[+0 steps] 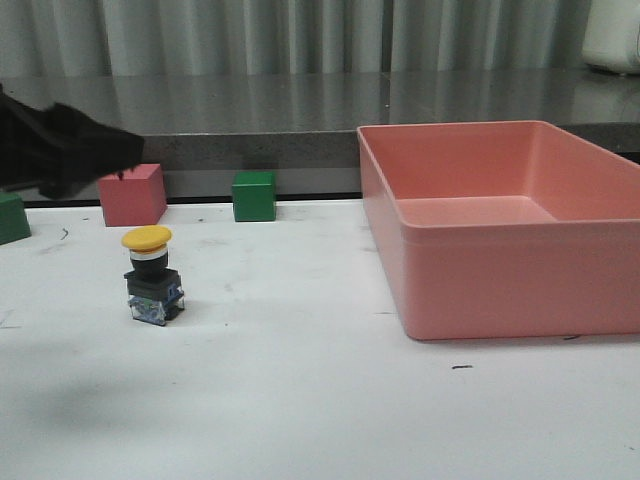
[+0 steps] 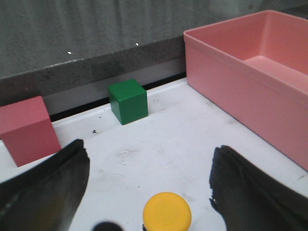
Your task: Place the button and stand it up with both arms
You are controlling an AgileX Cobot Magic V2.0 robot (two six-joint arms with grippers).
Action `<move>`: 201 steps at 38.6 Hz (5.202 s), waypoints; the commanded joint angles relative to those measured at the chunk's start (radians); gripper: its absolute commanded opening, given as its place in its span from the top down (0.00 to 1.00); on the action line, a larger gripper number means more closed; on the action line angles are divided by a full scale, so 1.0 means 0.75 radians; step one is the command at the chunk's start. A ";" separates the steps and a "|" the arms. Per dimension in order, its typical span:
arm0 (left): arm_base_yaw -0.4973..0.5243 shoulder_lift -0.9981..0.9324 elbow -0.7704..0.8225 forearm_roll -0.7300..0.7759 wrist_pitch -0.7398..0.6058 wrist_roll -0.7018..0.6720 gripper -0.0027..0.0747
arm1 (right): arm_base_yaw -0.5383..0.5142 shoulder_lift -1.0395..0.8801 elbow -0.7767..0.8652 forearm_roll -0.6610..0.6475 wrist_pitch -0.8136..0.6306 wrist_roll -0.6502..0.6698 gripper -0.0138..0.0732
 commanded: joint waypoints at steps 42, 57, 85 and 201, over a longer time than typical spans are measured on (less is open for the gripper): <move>-0.142 -1.480 -0.022 -0.257 1.437 -0.094 0.99 | -0.007 0.014 -0.037 -0.017 -0.107 -0.007 0.92; -0.142 -1.480 -0.022 -0.257 1.437 -0.094 0.99 | -0.007 0.014 -0.037 -0.017 -0.107 -0.007 0.92; -0.139 -1.509 0.013 -0.426 1.285 0.126 0.99 | -0.007 0.014 -0.037 -0.017 -0.107 -0.007 0.92; 0.503 -1.955 0.627 -0.491 1.005 0.128 0.99 | -0.157 -0.215 0.463 0.291 -0.262 -0.308 0.92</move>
